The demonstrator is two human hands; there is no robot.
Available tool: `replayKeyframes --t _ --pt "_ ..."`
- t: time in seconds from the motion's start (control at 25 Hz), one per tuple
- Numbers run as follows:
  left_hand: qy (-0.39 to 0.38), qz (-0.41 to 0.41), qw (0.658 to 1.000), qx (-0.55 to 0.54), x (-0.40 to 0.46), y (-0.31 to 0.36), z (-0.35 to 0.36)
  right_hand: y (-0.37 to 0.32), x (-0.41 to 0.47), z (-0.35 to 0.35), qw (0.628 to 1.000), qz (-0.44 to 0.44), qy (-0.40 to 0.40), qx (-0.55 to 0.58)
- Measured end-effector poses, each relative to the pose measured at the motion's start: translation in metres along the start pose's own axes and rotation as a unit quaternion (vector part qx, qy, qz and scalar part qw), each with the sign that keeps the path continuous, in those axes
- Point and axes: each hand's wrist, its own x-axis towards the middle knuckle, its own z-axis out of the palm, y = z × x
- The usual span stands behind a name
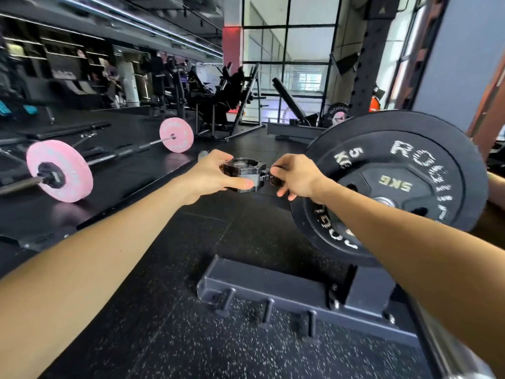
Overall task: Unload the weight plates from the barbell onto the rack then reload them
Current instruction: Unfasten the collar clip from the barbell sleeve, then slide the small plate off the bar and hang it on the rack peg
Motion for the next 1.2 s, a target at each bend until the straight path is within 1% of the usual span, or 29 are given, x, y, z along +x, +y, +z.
replayKeyframes --t 0.12,0.24,0.4,0.6,0.72,0.84,0.96,1.04,1.2 --pt "0.027 0.008 1.000 -0.006 0.060 -0.014 -0.010 0.003 0.064 0.007 0.998 0.005 0.023 -0.058" --pt "0.054 0.004 0.998 -0.015 0.136 -0.035 -0.015 0.016 0.140 0.017 0.997 0.039 0.044 -0.055" --pt "0.042 -0.014 0.999 0.000 0.212 -0.066 -0.005 0.044 0.210 0.031 0.990 0.086 0.051 -0.095" --pt "0.022 -0.033 0.999 0.012 0.261 -0.096 0.011 0.077 0.253 0.049 0.982 0.131 0.054 -0.122" --pt "0.015 -0.040 0.999 0.021 0.281 -0.107 0.020 0.091 0.271 0.056 0.975 0.144 0.060 -0.159" --pt "0.014 -0.052 0.998 0.010 0.287 -0.111 0.024 0.098 0.276 0.061 0.973 0.149 0.077 -0.157" --pt "0.024 -0.072 0.997 0.029 0.282 -0.104 0.024 0.092 0.268 0.057 0.973 0.144 0.078 -0.163" --pt "0.052 -0.074 0.995 0.049 0.270 -0.092 0.025 0.082 0.258 0.048 0.978 0.126 0.077 -0.149" --pt "0.153 -0.075 0.979 0.113 0.236 -0.074 0.039 0.063 0.225 0.037 0.986 0.062 0.044 -0.150"
